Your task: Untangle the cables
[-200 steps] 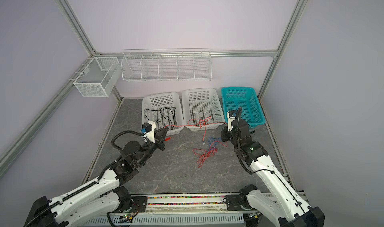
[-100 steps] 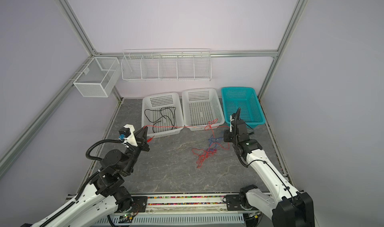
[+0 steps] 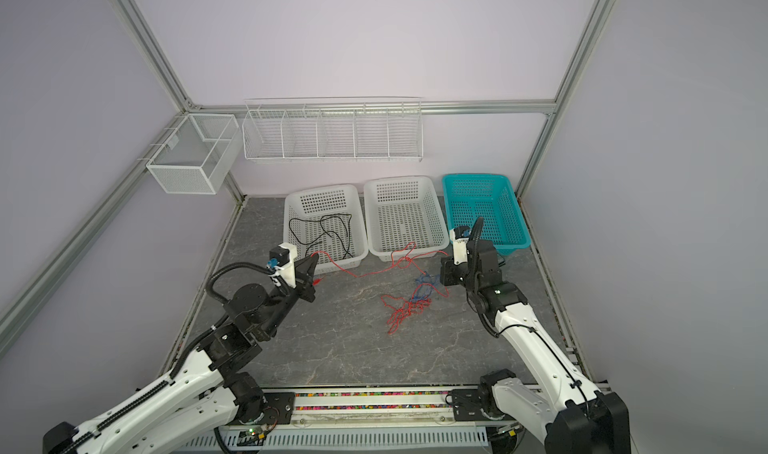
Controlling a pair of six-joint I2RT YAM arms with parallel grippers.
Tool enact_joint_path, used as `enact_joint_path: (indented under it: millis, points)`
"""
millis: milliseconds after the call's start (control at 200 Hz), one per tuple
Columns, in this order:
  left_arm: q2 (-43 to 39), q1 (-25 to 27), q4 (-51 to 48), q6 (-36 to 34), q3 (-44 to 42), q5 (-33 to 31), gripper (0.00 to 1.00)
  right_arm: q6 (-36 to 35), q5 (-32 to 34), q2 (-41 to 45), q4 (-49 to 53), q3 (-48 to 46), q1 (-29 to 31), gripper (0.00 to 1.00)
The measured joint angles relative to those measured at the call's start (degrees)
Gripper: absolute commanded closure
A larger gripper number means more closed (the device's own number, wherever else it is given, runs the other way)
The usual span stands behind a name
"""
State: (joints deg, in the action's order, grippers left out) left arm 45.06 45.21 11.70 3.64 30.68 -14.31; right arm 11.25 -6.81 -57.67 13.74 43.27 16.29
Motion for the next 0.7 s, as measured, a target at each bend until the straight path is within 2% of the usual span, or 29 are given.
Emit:
enact_joint_path:
  millis: [230,355,480,700]
  points:
    - [8.04,0.0,5.44,2.03,-0.04,6.36,0.73,-1.11,-5.97,4.94,-0.13,0.02,0.33,0.94]
    - [11.04,0.0,8.04,2.73,-0.04,8.48,0.63,-1.25,-7.78,5.42,-0.07,0.44,0.52,0.94]
    - [13.75,0.0,10.4,2.99,-0.04,10.91,0.58,-1.2,-9.09,5.44,-0.07,0.85,0.85,0.94]
    - [19.91,0.81,15.02,3.61,0.31,16.85,0.57,-0.74,-9.99,5.88,-0.22,1.22,1.11,0.94]
